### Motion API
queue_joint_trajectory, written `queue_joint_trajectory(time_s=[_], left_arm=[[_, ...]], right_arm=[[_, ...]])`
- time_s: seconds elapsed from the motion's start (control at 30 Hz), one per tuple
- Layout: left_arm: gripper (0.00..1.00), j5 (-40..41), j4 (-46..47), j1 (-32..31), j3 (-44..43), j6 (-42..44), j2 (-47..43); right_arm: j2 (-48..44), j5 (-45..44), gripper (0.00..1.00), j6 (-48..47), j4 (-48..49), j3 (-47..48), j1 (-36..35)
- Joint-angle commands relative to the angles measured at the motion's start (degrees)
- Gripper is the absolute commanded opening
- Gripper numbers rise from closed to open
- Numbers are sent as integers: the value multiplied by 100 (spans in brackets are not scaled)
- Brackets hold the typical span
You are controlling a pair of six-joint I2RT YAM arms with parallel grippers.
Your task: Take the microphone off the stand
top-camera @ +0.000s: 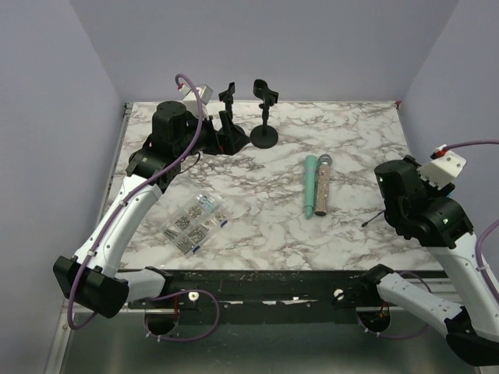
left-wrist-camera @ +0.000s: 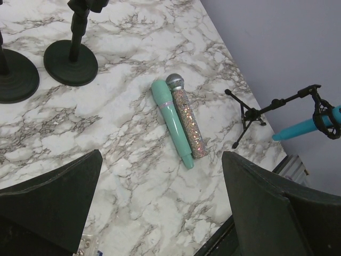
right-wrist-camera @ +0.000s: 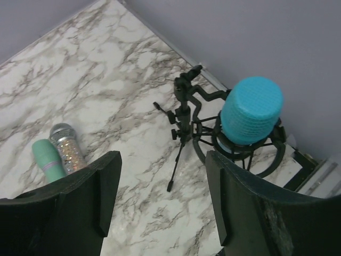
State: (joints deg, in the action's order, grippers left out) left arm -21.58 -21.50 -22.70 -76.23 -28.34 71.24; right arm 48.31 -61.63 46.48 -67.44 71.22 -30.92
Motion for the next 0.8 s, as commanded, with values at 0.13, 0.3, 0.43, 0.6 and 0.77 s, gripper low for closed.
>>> queue_joint_trajectory(time_s=[0.13,0.3,0.43,0.6,0.77], left_arm=[[99,1,82,-133,38,43,-137],[99,264,-8,-247,18,228,-121],[99,286,-48,-261,1,241,-77],[98,279,-42,-270,-13,241,-84],[99,201,-29,-279,-2,194,-50]], right_arm=[[88,-1172,65,1434,-1403,6,35],[374,-1658,66,1744,-1395,-268,167],[626,-1899,66,1895,-1395,-351,411],[802,-2029,67,2089,-1386,-381,763],[865,-2087,72,2177,-1276,-440,1063]])
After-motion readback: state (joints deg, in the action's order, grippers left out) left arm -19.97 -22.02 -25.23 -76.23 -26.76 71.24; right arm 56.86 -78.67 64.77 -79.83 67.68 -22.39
